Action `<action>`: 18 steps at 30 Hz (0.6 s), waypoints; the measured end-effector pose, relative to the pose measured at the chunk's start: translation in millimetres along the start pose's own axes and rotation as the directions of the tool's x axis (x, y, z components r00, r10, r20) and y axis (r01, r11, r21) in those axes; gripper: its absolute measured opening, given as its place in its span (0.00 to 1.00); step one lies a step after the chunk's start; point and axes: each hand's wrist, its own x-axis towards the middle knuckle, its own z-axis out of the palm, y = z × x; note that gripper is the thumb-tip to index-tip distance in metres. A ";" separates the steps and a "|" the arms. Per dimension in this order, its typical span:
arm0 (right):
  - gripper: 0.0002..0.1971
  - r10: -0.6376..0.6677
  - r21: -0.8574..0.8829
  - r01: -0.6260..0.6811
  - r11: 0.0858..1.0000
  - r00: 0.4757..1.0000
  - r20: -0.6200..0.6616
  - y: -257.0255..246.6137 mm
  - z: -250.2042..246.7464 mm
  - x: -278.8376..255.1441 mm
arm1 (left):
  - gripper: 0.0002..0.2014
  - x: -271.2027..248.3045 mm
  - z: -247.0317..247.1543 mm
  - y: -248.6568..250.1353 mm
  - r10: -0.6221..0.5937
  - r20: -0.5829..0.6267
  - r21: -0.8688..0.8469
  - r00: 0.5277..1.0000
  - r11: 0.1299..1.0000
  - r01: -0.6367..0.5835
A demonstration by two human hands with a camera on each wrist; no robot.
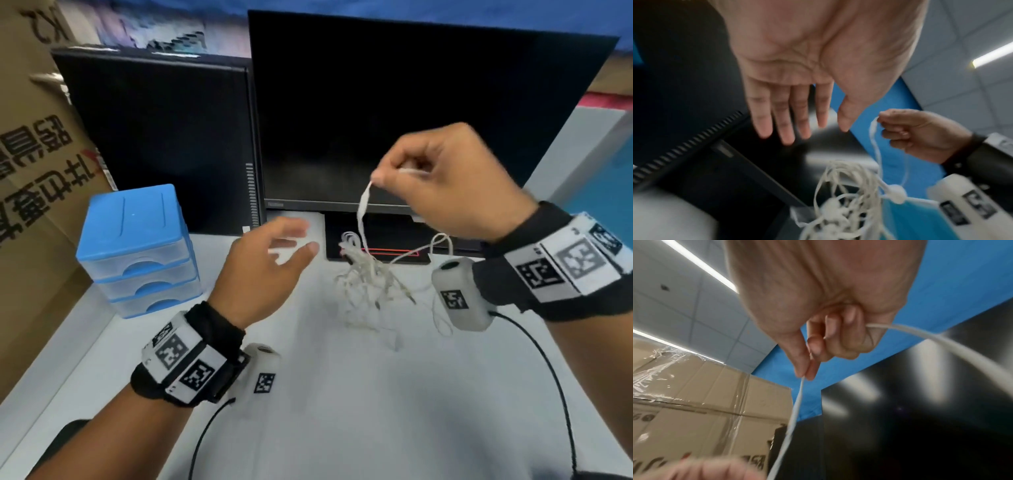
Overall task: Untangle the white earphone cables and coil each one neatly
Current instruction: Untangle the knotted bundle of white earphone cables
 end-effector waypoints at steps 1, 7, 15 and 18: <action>0.08 -0.012 -0.030 0.013 0.999 1.000 0.016 -2.4 1.4 0.7 | 0.16 -3.0 3.8 10.3 0.048 -0.010 -0.086 0.999 0.995 -0.049; 0.08 -0.084 -0.010 0.083 0.996 0.995 -0.061 -12.0 5.8 2.9 | 0.23 -0.7 39.6 32.0 0.120 0.032 -0.285 0.992 0.953 -0.105; 0.09 -0.078 0.192 0.130 0.973 0.963 -0.258 -7.8 -4.3 -2.6 | 0.03 13.8 68.1 -17.2 0.057 0.067 -0.054 0.996 0.997 -0.054; 0.09 0.057 0.304 0.032 0.952 0.958 -0.280 16.3 -13.9 -10.2 | 0.08 12.8 63.1 -34.0 0.046 0.152 0.043 0.987 0.998 -0.053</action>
